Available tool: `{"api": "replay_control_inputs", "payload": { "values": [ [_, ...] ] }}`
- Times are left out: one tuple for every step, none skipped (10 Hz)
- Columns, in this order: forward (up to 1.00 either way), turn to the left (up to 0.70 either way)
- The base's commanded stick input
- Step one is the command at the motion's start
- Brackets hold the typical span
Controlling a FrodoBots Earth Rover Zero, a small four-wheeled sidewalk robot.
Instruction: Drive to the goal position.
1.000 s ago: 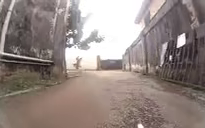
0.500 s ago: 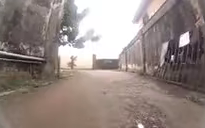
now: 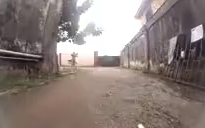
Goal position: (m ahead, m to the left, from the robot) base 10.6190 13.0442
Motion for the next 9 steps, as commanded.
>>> {"api": "replay_control_inputs", "payload": {
  "values": [
    [0.70, 0.00],
    [0.70, 0.00],
    [0.70, 0.00],
    [0.70, 0.00],
    [0.70, 0.00],
    [0.70, 0.00],
    [0.70, 0.00],
    [0.70, 0.00],
    [0.70, 0.00]
  ]
}}
